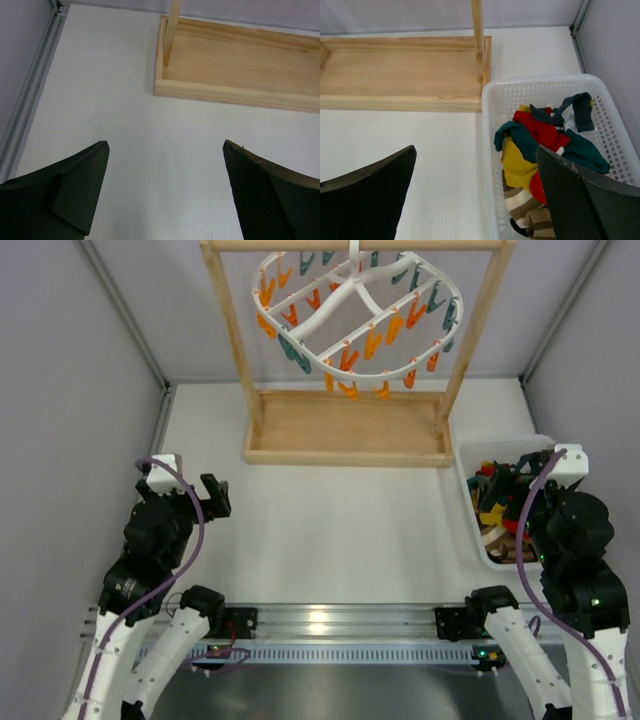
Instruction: Remove the socks clipped to the hanger
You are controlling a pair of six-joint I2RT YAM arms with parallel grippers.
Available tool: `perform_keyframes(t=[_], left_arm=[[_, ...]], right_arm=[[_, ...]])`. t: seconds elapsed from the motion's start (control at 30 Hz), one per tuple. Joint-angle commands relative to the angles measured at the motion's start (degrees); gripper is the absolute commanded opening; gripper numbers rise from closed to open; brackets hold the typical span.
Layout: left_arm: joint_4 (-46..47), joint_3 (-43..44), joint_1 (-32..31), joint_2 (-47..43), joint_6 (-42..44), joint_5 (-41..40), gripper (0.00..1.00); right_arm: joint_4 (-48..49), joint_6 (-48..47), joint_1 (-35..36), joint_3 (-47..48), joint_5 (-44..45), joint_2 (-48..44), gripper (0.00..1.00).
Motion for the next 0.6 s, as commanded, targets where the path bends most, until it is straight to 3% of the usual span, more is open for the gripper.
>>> perform_keyframes(t=[0.0,0.23,0.57], left_arm=[[-2.15,3.43,0.26,1.15,1.63,2.65,0.99],[-3.48,3.27,0.26,0.45,1.11,2.48,0.99],[-3.22,0.98,0.26,-0.16,-0.91,3.37,0.99]], right_arm=[[-3.45,-1.85,2.49,1.64,3.31,-1.18,0.99],[-4.25,-2.56,8.47,-0.64,9.21,-3.47,1.00],[-1.44,-0.89,8.65,-4.77,12.11,-6.20,1.00]])
